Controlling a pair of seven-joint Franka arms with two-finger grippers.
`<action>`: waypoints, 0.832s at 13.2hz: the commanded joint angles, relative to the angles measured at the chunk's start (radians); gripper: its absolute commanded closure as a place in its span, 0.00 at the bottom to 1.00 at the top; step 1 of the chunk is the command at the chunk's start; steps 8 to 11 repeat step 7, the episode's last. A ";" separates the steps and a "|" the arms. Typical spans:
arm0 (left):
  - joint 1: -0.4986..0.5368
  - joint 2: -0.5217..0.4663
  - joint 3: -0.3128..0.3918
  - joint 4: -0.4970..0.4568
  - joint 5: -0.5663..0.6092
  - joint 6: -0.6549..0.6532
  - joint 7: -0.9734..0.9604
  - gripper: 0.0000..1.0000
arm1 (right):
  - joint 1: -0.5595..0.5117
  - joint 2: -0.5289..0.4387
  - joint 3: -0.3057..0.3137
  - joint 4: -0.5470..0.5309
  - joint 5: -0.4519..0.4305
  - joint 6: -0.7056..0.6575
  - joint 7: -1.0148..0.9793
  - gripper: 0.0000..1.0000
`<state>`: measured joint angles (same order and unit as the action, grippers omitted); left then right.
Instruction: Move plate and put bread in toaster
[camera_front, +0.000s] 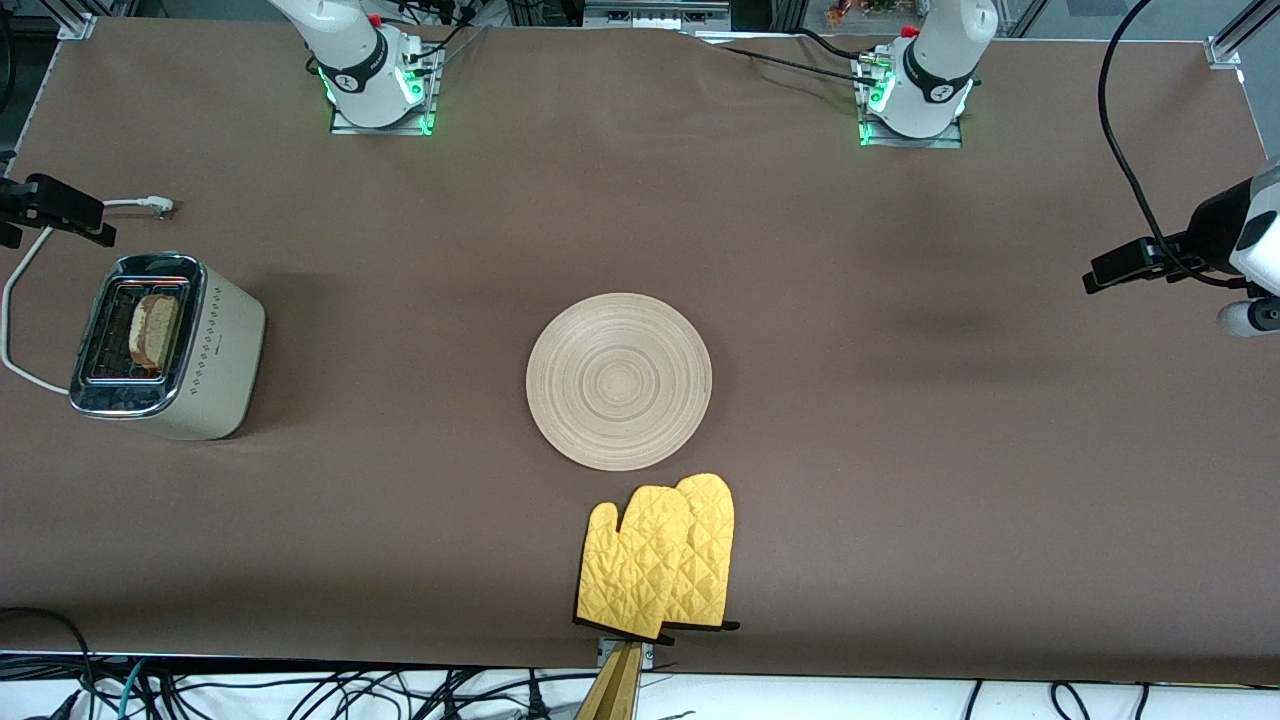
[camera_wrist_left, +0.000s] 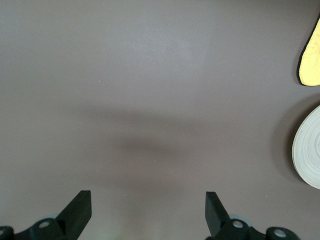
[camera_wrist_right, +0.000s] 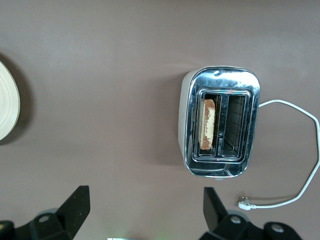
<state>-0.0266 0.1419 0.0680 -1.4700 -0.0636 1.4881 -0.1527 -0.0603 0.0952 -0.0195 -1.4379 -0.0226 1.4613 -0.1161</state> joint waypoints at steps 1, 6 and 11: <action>0.002 -0.010 0.004 0.005 0.005 -0.006 0.004 0.00 | -0.013 -0.012 0.018 -0.025 -0.019 0.014 -0.002 0.00; 0.004 -0.008 0.003 -0.001 0.022 -0.002 0.005 0.00 | -0.009 0.006 0.016 -0.009 -0.030 0.007 -0.002 0.00; 0.004 -0.007 0.003 -0.004 0.022 0.000 0.005 0.00 | -0.007 0.006 0.018 -0.009 -0.030 0.004 0.000 0.00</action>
